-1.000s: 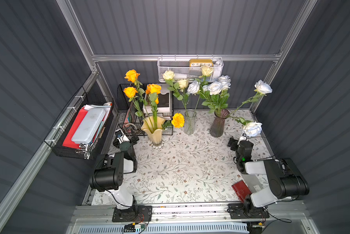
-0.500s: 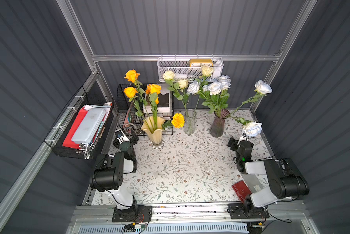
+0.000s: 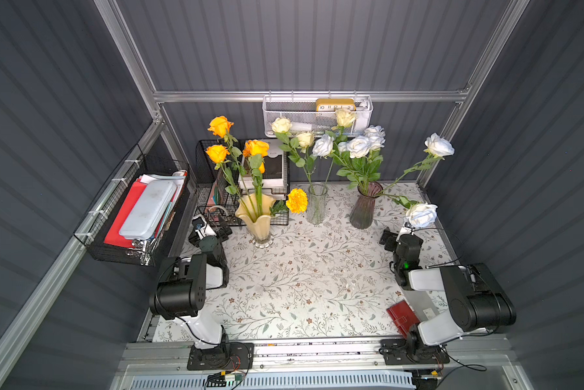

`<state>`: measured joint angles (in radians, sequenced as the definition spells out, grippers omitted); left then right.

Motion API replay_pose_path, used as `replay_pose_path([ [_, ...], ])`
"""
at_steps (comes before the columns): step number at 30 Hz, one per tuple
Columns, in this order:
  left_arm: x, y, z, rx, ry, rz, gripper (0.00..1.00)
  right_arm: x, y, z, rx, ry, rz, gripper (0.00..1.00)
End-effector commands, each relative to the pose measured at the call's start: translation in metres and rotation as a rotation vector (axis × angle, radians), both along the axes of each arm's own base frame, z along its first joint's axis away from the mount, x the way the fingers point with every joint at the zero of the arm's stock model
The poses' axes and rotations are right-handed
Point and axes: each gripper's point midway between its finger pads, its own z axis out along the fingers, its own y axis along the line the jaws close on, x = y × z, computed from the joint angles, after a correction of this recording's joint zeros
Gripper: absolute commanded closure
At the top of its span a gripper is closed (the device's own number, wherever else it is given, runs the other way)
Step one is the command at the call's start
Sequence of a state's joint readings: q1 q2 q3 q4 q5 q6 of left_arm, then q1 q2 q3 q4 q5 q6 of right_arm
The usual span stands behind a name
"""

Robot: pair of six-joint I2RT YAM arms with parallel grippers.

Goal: Arrange the flowers in different vases according to their colors
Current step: Reset both arms

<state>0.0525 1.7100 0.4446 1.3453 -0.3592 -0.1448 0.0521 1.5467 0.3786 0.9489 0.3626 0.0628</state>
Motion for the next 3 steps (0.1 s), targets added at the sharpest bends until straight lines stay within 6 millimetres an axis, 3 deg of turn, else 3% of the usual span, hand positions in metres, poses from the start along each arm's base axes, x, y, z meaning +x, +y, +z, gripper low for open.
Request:
replay_pose_path([
  [1,0.0024,-0.0001,0.0107,-0.005,-0.033,-0.008,0.01,-0.0027,-0.0007,-0.0054,0.003,0.016,-0.002,0.01],
  [3,0.0022,-0.0001,0.0104,-0.005,-0.032,-0.008,0.01,-0.0029,-0.0009,-0.0056,0.004,0.016,-0.003,0.01],
])
